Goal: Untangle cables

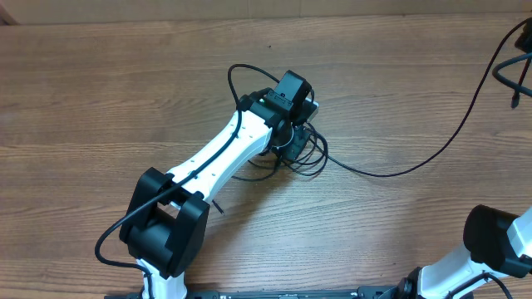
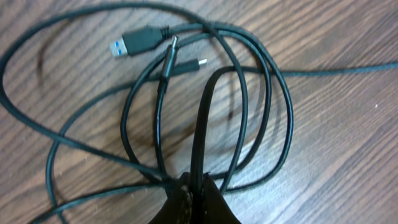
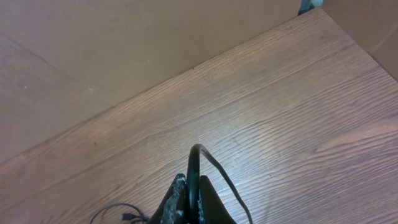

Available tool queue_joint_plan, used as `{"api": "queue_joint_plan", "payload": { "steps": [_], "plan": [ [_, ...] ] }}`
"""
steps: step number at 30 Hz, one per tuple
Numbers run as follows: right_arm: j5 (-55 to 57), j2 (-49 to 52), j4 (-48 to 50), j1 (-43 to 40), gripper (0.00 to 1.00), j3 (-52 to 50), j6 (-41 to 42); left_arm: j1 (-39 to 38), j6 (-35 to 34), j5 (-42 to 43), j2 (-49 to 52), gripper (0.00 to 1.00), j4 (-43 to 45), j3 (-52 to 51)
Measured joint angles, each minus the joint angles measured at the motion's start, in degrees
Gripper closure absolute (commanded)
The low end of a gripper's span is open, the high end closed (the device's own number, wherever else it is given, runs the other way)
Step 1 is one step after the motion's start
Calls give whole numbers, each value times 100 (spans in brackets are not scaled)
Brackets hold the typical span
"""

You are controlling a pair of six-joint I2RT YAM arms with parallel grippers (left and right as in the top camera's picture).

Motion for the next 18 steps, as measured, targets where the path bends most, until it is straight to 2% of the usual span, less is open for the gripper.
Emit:
{"api": "queue_joint_plan", "payload": {
  "steps": [5, 11, 12, 18],
  "plan": [
    [-4, 0, -4, 0, 96, 0, 0, 0, 2, -44, 24, 96, -925, 925],
    [-42, 0, -17, 0, 96, 0, 0, 0, 2, -459, 7, 96, -1878, 3357],
    [-42, 0, -20, 0, 96, 0, -2, 0, 0, -664, -11, 96, -2002, 4026],
    [-42, 2, -15, 0, 96, 0, -2, 0, 9, -1779, -164, 96, -2330, 6194]
  ]
}}
